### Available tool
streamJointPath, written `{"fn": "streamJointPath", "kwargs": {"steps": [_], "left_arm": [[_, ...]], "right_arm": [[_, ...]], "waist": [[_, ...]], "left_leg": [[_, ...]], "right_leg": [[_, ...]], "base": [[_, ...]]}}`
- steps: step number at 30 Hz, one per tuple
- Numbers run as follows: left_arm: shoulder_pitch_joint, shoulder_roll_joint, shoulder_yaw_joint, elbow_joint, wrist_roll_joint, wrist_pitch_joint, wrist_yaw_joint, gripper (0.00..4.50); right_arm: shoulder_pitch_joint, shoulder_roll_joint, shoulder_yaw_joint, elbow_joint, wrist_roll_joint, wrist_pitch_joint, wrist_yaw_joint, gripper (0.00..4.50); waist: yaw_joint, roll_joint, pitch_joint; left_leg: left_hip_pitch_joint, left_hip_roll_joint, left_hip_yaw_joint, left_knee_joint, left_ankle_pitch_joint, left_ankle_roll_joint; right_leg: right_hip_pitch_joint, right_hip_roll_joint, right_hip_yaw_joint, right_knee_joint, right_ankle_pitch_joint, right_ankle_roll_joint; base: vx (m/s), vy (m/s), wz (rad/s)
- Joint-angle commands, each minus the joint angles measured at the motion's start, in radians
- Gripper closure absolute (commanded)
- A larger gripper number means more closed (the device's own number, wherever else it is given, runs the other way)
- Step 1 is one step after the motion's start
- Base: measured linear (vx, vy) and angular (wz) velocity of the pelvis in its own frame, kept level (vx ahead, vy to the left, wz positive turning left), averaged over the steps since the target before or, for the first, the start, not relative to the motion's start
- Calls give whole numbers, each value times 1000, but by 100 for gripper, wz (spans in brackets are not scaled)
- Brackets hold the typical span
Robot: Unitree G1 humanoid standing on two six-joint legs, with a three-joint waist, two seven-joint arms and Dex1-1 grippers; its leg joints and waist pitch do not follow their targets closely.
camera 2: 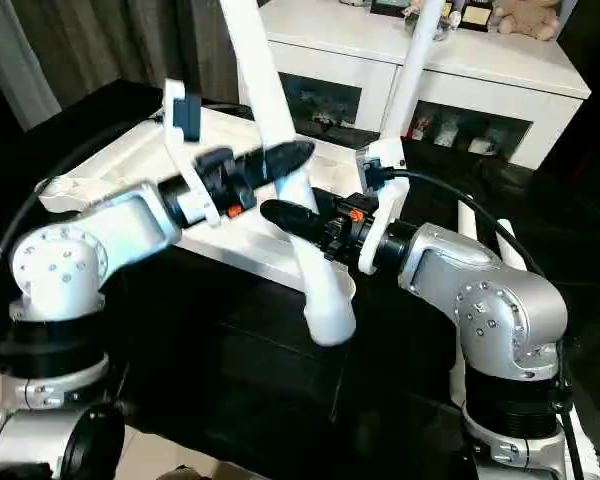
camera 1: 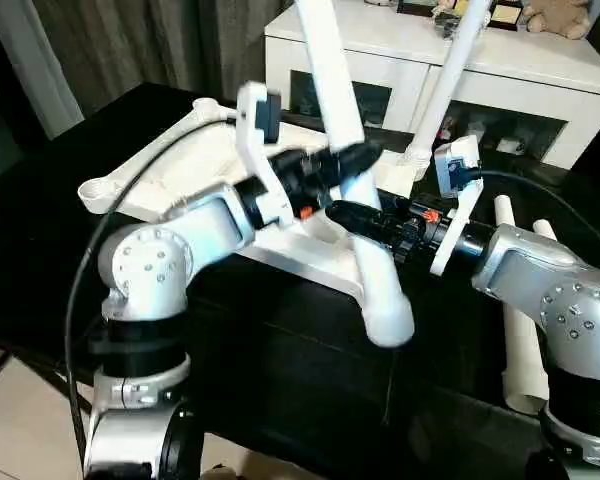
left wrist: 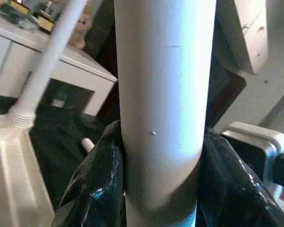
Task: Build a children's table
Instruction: Pick table leg
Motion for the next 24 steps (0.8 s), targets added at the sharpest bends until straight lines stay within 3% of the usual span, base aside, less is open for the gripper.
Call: {"fn": "streamJointPath", "kwargs": {"steps": [1,5,10,23,24], "left_arm": [[-42,14,22,23,18,-27,6,271],[-83,43,44,52,14,-36,-8,271],[-120,86,27,67,2,-29,-60,271],[-156,106,13,85,-7,-27,-104,271],[-161,108,11,89,-2,-31,-107,271]], "right_arm": [[-4,-26,-3,-11,5,-6,6,126],[7,-54,-25,-25,34,18,20,89],[5,-84,-45,-22,58,48,26,38],[-1,-106,12,-28,61,73,11,34],[0,-107,29,-27,53,74,8,61]], "waist": [[-1,-3,-61],[2,-2,-61],[3,-1,-64],[3,-2,-63],[3,-2,-62]], "left_leg": [[11,35,-12,-72,-141,-33],[13,35,-14,-72,-140,-34],[13,35,-12,-69,-113,-29],[12,37,-12,-69,-125,-34],[13,37,-12,-69,-126,-35]], "right_leg": [[50,-63,39,-78,-241,-99],[50,-64,39,-77,-242,-91],[51,-65,39,-69,-188,-126],[51,-67,39,-72,-225,-127],[51,-67,38,-72,-226,-127]], "base": [[0,0,0],[0,0,0],[0,0,0],[0,0,0],[0,0,0]]}}
